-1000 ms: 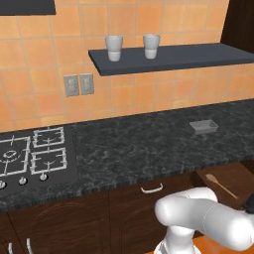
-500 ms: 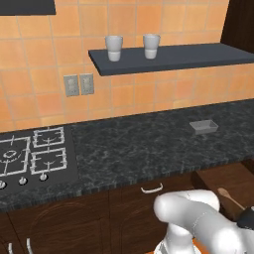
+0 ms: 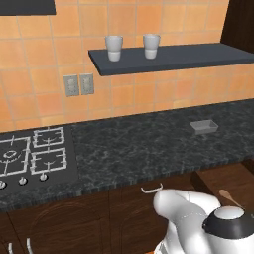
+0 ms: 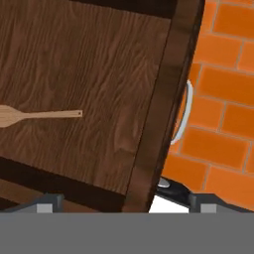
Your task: Pick the wooden spoon from the drawer and place it on the counter.
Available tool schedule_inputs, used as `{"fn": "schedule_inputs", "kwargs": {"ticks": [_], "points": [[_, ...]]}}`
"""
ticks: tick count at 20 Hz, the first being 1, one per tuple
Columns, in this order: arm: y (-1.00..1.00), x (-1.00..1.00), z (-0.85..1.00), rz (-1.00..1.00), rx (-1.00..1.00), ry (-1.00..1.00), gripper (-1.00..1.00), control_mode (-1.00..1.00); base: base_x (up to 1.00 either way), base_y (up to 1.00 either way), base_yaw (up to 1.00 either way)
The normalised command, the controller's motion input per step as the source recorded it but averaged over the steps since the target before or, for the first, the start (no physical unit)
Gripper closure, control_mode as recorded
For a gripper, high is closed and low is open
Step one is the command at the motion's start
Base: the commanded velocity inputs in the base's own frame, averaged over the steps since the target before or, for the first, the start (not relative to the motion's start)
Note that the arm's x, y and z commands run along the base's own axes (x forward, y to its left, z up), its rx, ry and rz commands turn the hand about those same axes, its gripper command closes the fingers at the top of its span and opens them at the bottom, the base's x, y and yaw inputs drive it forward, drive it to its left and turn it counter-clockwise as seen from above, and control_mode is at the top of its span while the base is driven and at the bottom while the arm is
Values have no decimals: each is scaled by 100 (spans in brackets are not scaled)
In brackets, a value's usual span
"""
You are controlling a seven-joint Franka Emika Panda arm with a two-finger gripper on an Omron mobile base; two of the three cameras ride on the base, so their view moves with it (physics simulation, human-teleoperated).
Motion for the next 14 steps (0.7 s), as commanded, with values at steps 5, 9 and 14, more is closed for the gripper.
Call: {"fn": "schedule_inputs", "kwargs": {"ticks": [5,9,14], "points": [[66,49,2,16,-10,11,-100,-100,0,0,0],[31,37,-4,23,-6,8,-100,-100,0,0,0],[17,41,-19,19,-3,6,-100,-100,0,0,0]]}}
